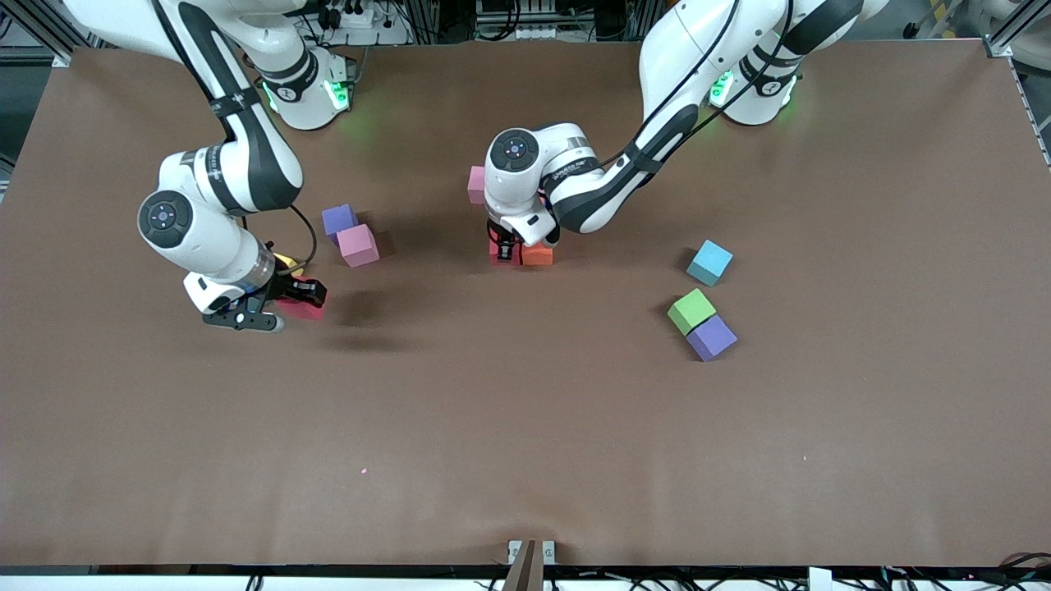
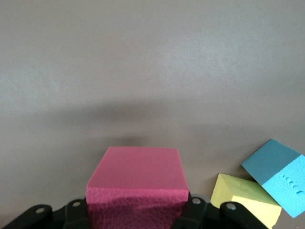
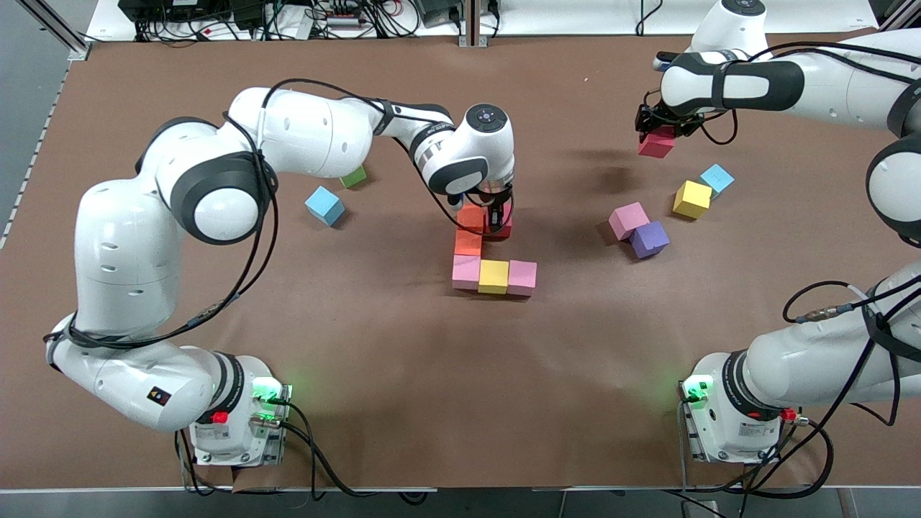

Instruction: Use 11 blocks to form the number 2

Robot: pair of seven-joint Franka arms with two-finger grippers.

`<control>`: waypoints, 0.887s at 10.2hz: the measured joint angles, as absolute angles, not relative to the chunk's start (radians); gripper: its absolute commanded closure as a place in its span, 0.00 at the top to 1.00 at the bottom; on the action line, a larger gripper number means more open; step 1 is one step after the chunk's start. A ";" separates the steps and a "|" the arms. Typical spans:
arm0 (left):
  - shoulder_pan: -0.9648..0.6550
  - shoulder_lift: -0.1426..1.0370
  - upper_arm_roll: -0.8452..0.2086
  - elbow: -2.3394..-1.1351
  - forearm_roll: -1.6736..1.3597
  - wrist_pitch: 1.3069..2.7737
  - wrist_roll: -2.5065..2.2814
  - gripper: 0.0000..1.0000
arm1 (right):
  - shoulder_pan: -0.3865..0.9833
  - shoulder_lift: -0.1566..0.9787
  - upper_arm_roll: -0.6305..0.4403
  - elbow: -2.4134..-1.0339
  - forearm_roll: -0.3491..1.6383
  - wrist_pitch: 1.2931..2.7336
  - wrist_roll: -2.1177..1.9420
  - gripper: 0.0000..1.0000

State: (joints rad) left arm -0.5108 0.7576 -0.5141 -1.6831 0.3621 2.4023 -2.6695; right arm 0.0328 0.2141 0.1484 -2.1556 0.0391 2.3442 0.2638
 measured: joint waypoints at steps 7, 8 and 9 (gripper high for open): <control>-0.507 0.755 -0.514 -1.698 0.376 2.402 -2.668 1.00 | 0.033 0.214 0.156 -2.153 0.039 2.286 0.230 0.40; -0.507 0.755 -0.514 -1.700 0.377 2.402 -2.668 1.00 | 0.033 0.214 0.156 -2.153 0.039 2.285 0.229 0.40; -0.505 0.753 -0.514 -1.699 0.378 2.402 -2.668 1.00 | 0.033 0.214 0.156 -2.154 0.039 2.285 0.226 0.39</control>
State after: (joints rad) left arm -0.5047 0.7530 -0.5142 -1.6992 0.3779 2.4022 -2.6677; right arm 0.0328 0.2138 0.1563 -2.1536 0.0391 2.2845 0.2256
